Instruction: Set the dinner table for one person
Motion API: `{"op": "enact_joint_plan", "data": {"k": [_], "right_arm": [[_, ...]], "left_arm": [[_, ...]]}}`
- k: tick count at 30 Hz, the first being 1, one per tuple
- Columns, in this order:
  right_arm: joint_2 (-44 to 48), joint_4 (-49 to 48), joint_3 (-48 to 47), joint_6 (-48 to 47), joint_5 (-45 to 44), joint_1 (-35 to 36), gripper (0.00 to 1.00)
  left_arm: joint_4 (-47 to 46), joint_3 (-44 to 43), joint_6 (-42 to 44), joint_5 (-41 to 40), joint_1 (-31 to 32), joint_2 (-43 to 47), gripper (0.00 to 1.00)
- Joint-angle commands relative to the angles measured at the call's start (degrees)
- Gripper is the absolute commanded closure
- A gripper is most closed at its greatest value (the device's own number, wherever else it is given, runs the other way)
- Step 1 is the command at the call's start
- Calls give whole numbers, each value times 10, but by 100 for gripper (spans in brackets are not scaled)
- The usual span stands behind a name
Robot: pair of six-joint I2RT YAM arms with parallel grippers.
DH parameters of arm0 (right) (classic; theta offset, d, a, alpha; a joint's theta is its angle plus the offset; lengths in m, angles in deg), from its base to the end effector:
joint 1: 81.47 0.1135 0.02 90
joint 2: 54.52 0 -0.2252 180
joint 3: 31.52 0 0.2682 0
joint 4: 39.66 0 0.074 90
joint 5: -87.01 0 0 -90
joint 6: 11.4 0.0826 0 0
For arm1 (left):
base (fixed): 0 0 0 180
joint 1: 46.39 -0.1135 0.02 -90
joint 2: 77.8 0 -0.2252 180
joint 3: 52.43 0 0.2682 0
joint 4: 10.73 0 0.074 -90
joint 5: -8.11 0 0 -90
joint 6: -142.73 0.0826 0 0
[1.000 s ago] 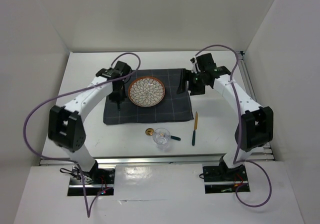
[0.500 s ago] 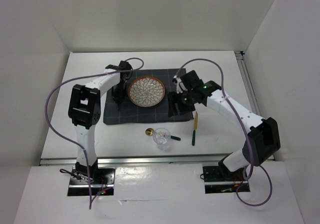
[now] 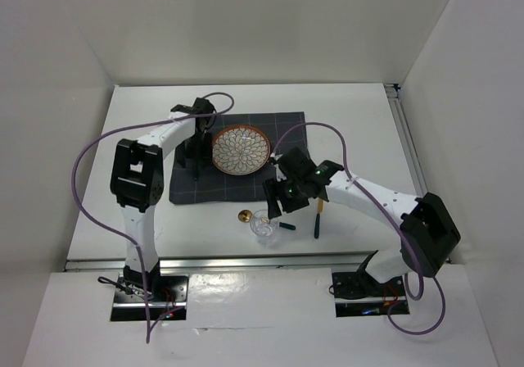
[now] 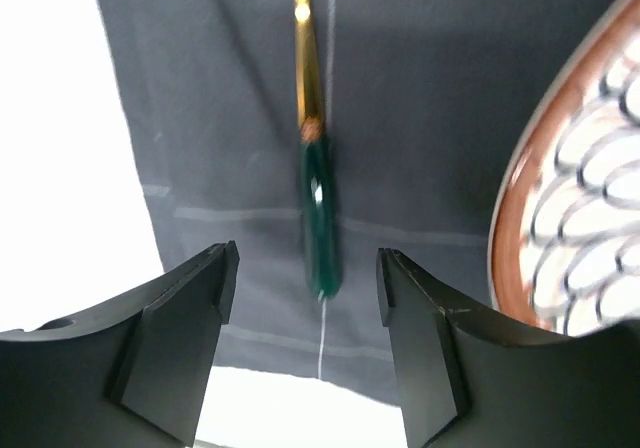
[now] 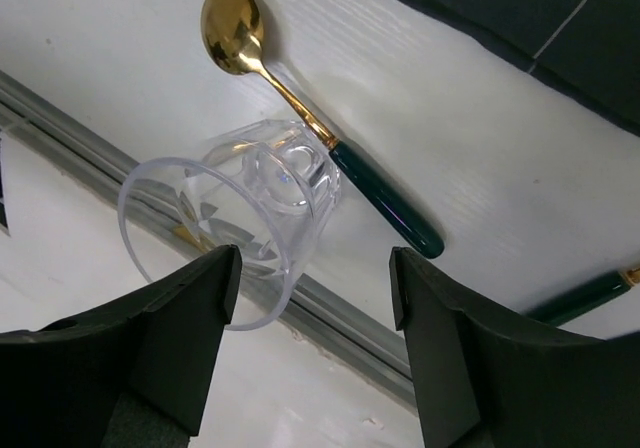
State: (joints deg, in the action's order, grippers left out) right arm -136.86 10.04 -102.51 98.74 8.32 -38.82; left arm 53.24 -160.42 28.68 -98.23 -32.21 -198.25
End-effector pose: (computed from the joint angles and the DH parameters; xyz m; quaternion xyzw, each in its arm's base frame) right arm 0.2302 0.2341 0.1483 -0.2122 0.9402 0.2110 0.1626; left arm 0.4245 -0.0833 0.1008 -0.1013 0.9778 0.0950 0.1567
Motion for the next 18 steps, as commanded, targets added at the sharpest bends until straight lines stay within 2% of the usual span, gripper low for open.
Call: {"op": "enact_joint_plan", "data": {"k": [1,5,9,10,14,15,16,18], "right_arm": [[5,-56,18,19,-15,18,28],[0,-72,32,30,-15,35,40],[-6,-72,32,35,-20,40,59],[-6,-72,32,35,-28,40,67],[16,-42,18,35,-54,40,82],[21,-23,11,35,-60,40,90],[26,-11,-10,35,-60,40,93],[38,35,-39,35,-103,40,100]], "left_arm": [[34,-3,-8,-11,2,71,25],[57,-8,-20,-16,2,129,25],[79,-27,-25,-11,2,185,25],[79,-27,-25,-5,2,193,25],[99,-39,-25,-12,2,225,25],[105,-44,-25,-12,2,225,25],[110,-54,-25,-18,2,234,25],[117,-64,-20,-18,2,243,25]]}}
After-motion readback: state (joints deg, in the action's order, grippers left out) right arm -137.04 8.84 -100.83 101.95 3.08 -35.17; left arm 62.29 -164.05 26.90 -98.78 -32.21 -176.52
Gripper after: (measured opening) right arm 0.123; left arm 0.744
